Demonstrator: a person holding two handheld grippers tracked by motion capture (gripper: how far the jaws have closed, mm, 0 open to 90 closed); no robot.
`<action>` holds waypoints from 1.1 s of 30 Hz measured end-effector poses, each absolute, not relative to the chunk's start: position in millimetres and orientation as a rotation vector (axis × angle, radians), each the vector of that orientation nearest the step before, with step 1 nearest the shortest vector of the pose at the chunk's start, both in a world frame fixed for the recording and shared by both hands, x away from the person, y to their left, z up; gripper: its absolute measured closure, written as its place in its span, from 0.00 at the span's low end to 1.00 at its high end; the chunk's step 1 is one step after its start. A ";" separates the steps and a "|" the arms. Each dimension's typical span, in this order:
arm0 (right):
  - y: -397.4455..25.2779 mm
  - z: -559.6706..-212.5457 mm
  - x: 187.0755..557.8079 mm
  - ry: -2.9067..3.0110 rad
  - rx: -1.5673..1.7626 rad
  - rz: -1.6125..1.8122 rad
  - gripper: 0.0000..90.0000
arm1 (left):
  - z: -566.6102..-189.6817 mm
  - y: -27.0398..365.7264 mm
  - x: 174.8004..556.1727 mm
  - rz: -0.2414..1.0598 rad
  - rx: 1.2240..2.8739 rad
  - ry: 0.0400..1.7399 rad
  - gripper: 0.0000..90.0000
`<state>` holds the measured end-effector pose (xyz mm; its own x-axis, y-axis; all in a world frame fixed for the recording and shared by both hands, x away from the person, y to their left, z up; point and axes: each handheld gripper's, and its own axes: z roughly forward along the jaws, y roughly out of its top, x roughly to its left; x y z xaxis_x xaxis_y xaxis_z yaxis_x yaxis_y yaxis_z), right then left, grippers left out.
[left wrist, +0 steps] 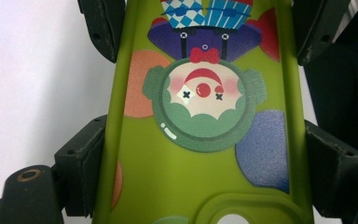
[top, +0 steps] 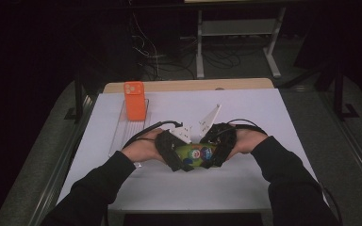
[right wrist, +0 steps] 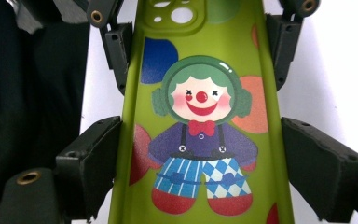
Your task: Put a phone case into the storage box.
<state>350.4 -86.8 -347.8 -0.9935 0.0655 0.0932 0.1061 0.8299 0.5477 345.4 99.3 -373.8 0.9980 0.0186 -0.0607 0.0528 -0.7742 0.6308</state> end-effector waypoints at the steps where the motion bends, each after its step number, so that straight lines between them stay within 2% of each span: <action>1: -87.8 -348.9 350.3 -2.930 -0.162 -0.906 0.13 | -374.8 99.3 344.4 -0.063 2.448 0.064 0.17; 5: -93.2 -351.1 352.7 -2.929 -0.182 -0.965 0.03 | -376.5 100.5 342.5 -0.058 2.455 0.132 0.17; 7: -97.0 -351.2 353.1 -2.919 -0.219 -0.996 0.01 | -375.3 103.4 343.3 -0.041 2.451 0.167 0.17; 17: -127.5 -351.8 352.2 -2.919 -0.550 -1.161 0.01 | -376.7 112.9 345.1 0.062 2.454 0.389 0.17; 28: -146.1 -370.3 341.2 -2.859 -0.947 -1.236 0.00 | -378.7 119.3 353.3 0.040 2.438 0.567 0.17; 33: -150.5 -381.6 336.1 -2.825 -1.125 -1.292 0.00 | -378.3 122.5 353.8 0.052 2.440 0.580 0.17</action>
